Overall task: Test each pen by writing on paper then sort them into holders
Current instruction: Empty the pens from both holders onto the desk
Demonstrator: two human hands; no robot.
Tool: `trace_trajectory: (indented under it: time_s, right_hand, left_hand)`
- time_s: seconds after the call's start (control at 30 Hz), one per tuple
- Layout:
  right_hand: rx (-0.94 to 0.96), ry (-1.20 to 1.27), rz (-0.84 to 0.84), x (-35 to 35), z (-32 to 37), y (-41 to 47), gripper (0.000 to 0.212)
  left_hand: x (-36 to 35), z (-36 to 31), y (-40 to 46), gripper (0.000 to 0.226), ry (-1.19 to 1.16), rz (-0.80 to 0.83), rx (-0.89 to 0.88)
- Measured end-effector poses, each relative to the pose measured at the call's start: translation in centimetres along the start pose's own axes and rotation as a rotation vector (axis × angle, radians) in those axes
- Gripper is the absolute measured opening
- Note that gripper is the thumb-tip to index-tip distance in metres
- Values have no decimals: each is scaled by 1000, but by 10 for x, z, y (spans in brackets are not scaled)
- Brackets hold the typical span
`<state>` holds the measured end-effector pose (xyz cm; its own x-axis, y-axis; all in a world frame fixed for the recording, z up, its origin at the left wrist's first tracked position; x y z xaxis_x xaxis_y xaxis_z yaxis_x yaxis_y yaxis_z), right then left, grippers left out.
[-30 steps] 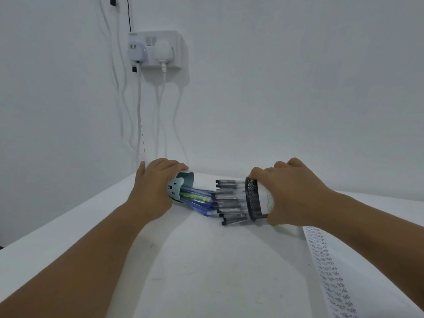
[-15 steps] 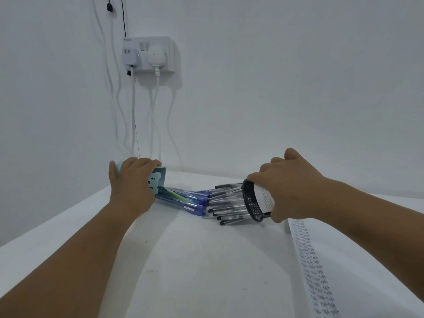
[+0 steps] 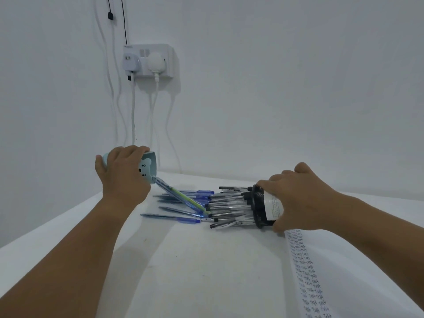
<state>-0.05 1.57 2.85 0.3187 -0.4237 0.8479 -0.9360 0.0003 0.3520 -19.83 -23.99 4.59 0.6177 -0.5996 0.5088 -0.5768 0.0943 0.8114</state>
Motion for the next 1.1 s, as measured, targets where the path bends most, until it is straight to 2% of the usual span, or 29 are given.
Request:
trace_trajectory:
  time_s: [0.33,0.57,0.7,0.83,1.1]
  right_hand:
    - [-4,-18,28,3,2,-3,77]
    - [15,-55,9,8,12,1,69]
    - [1,-62,36,6,5,-6,73]
    - [4,-85,67,5,-5,-18,71]
    - [-8,-114,100,3,-29,-40,71]
  left_hand:
    - [23,-18,-2,81,-24,-134,-6]
    - [0,-136,-62,92,-208,-71,-279]
    - [-7,-176,-91,90,-130,-92,-398]
    - [-9,-175,-99,77,-111,-105,-400]
    - [-11,-167,-99,91,-146,-92,-331]
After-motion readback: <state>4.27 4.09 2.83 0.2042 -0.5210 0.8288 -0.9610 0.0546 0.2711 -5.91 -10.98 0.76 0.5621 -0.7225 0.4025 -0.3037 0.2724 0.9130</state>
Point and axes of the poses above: each hand's wrist, its own y-axis towards the middle knuckle, its own x-axis out of the back of the hand, z = x × y, the point moved 10 cm from there along y, towards the middle knuckle, and after that the axes turned 10 degrees about -z, right-handed, at the moved point
